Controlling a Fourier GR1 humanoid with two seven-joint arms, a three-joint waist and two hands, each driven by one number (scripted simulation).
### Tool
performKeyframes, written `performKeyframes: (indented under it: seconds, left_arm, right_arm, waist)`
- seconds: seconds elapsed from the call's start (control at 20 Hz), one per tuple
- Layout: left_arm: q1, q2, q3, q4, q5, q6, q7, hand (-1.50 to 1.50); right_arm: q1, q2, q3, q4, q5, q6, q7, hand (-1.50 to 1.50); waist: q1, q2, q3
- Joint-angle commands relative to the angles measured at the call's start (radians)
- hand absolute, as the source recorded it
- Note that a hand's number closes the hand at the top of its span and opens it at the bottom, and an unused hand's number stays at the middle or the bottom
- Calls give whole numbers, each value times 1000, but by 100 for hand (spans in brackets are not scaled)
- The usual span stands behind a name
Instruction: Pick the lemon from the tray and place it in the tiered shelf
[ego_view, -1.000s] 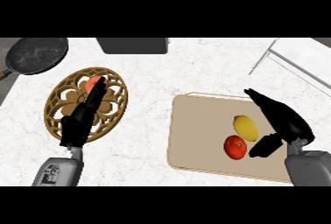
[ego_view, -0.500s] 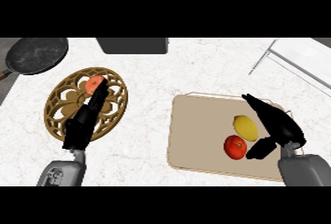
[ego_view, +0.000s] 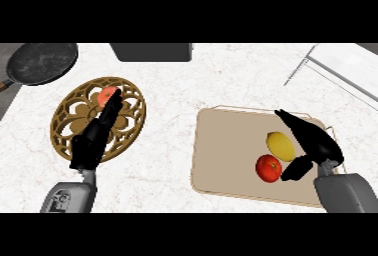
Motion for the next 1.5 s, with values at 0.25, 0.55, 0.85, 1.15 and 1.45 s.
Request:
performKeyframes:
  seconds: [0.25, 0.55, 0.85, 1.15, 1.45]
  left_arm:
    - [21, -1, 6, 11, -3, -15, -30, 0]
    - [22, -12, 0, -38, -17, -4, 27, 0]
    - [7, -4, 12, -2, 5, -31, -6, 0]
    - [-34, -4, 0, 14, -2, -39, -2, 0]
    - [-66, -31, -16, 26, -7, -29, 14, 0]
  right_arm:
    - [-19, -26, 48, 97, 97, -26, -96, 150]
    - [-16, -11, 25, 65, 116, -76, -141, 150]
    - [-88, 173, -47, 58, 145, -165, 182, 150]
    - [-262, 259, -189, 102, 181, -431, 647, 150]
    - [-475, 262, -144, 165, 273, -800, 816, 150]
  waist:
    - [1, 0, 0]
    - [1, 0, 0]
    - [16, 6, 0]
    - [59, 20, 0]
    - [58, 13, 0]
